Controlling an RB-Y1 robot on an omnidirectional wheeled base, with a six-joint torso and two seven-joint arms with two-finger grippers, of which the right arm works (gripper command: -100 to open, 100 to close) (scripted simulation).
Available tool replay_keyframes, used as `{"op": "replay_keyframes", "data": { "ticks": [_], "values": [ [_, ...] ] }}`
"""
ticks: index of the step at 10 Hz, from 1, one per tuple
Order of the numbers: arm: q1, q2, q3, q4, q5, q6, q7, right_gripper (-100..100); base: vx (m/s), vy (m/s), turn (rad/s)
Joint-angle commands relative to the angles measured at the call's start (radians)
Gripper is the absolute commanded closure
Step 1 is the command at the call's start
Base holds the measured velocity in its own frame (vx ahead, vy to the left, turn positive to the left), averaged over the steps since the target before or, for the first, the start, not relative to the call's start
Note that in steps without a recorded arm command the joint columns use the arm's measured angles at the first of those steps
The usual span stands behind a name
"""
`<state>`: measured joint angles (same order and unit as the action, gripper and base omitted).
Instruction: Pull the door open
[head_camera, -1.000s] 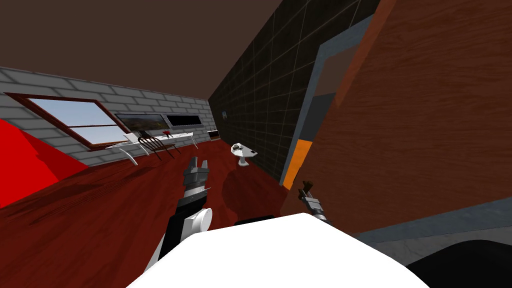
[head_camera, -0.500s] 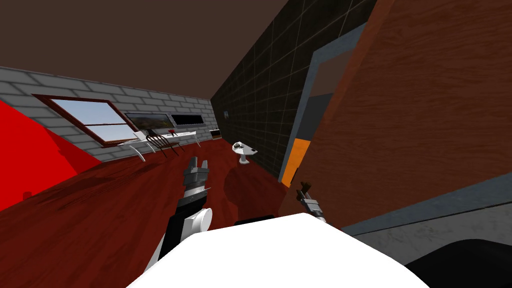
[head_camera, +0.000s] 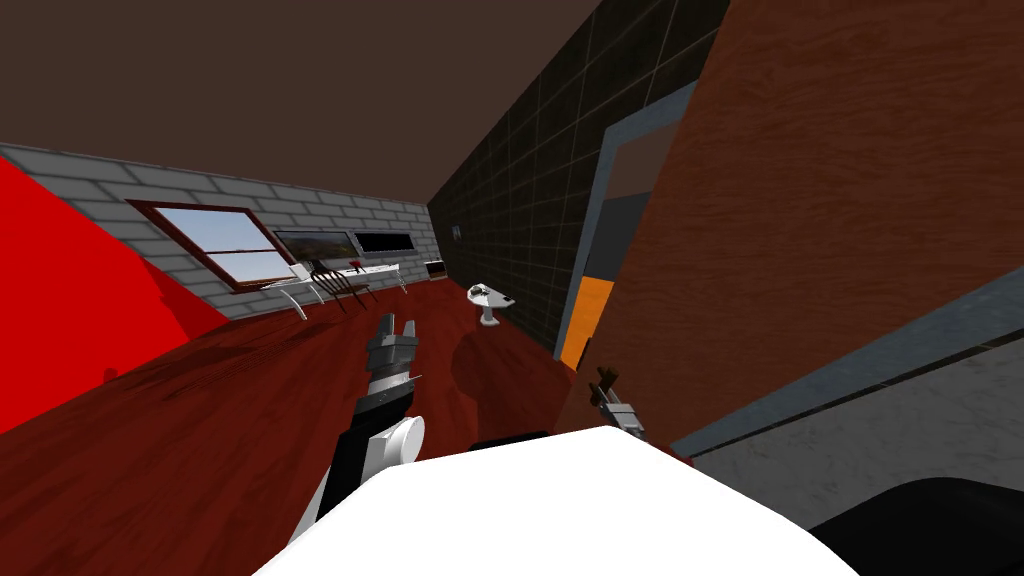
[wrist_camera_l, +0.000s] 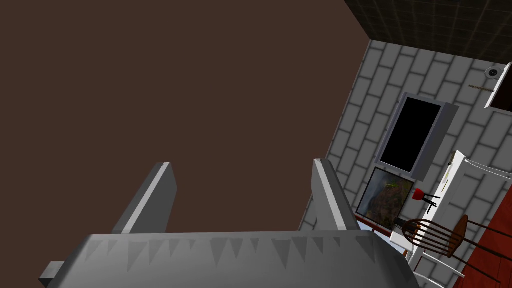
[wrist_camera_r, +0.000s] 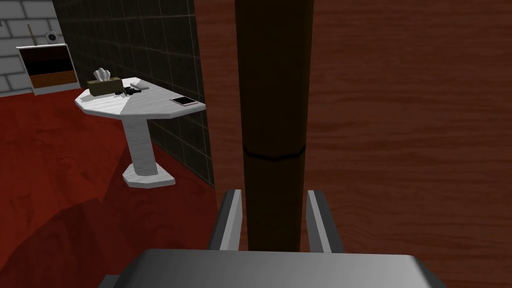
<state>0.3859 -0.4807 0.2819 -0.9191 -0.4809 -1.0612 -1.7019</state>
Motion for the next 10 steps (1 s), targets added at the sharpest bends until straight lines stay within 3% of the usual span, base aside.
{"op": "replay_keyframes", "data": {
  "ticks": [1,9,10],
  "values": [
    [0.013,-0.01,0.015,0.02,0.011,-0.04,-0.016,100,-0.074,-0.014,0.062],
    [0.067,-0.052,0.076,0.104,0.058,-0.208,-0.081,100,-0.097,-0.022,0.041],
    [0.077,-0.06,0.088,0.12,0.067,-0.241,-0.094,100,-0.102,-0.02,0.054]
  ]
}}
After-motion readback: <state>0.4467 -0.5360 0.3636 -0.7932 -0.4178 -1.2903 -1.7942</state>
